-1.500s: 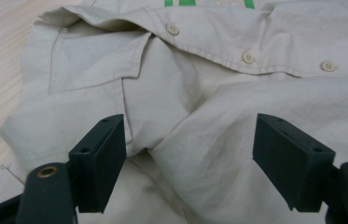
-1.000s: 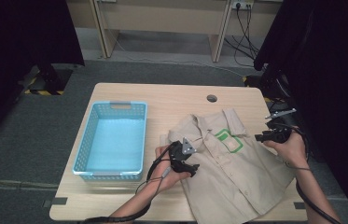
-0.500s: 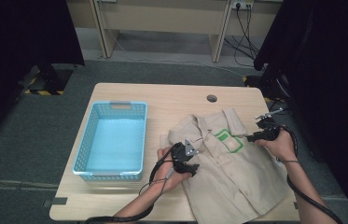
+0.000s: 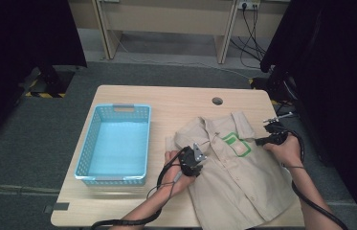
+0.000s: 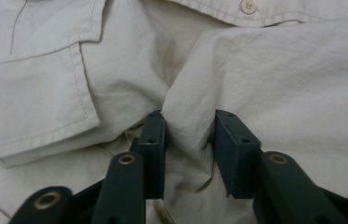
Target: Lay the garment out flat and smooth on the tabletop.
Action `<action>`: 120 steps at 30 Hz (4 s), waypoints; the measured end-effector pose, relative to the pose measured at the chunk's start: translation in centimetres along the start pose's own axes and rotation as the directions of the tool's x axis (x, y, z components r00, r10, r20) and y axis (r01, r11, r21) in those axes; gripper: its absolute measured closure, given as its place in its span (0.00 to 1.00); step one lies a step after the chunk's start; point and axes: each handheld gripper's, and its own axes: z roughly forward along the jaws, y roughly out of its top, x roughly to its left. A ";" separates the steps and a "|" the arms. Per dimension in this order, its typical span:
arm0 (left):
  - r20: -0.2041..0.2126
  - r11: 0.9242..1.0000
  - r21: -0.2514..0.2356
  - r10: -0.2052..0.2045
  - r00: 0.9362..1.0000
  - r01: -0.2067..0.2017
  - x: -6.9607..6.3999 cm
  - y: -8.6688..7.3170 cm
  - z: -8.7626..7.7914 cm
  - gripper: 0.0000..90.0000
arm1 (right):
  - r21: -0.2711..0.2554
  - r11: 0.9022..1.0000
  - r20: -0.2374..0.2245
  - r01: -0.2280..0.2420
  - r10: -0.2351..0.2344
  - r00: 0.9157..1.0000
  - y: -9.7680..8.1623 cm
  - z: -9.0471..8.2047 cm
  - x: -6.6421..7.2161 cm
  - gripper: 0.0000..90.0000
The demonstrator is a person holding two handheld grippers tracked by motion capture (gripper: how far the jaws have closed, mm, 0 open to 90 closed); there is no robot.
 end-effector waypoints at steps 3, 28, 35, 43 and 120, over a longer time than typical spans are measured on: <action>-0.011 1.000 -0.002 0.016 1.000 -0.016 0.7 0.4 0.3 0.78 | -0.015 0.999 -0.001 -0.029 0.029 1.000 -0.9 -1.0 -0.1 0.97; -0.070 0.999 -0.007 -0.046 0.997 0.045 3.3 0.8 0.1 0.79 | -0.112 0.992 0.141 0.057 -0.041 0.989 -2.0 -5.0 2.2 0.66; -0.054 0.999 -0.011 -0.045 0.998 0.044 2.6 0.5 -0.1 0.75 | -0.096 0.995 0.094 0.018 -0.009 0.996 -0.2 -1.6 2.4 0.58; -0.028 0.999 -0.030 -0.040 0.999 0.039 1.7 0.0 -1.3 0.64 | -0.050 0.999 0.110 0.008 -0.002 0.994 0.3 1.2 2.6 0.56; 0.015 0.999 -0.028 -0.018 1.000 0.019 -1.1 -3.7 -2.7 0.60 | -0.121 0.979 -0.084 0.164 -0.175 0.981 8.4 1.9 14.2 0.60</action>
